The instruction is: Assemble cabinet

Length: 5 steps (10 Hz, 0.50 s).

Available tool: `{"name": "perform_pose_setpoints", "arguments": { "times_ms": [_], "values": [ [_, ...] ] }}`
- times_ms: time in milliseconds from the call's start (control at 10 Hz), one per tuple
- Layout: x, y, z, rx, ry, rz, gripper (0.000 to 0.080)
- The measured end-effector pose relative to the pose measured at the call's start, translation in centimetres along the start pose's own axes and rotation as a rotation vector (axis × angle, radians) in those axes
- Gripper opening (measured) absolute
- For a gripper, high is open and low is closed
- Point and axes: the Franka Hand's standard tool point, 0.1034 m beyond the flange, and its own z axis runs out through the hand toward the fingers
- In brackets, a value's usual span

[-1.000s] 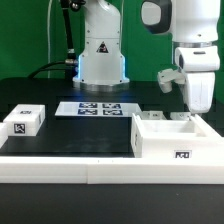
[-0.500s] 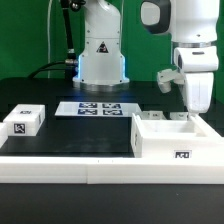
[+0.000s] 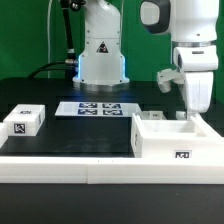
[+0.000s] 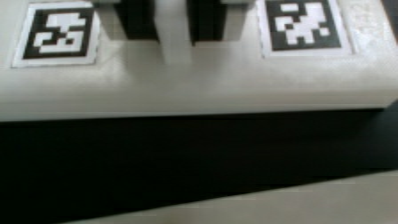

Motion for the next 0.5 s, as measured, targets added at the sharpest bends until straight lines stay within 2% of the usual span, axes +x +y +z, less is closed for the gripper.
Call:
{"name": "perform_pose_setpoints", "arguments": {
  "times_ms": [300, 500],
  "values": [
    [-0.2, 0.1, -0.2, 0.002, -0.005, 0.002, 0.0068],
    [-0.7, 0.9, -2.5, -0.009, -0.03, 0.006, 0.0068]
  ]
}}
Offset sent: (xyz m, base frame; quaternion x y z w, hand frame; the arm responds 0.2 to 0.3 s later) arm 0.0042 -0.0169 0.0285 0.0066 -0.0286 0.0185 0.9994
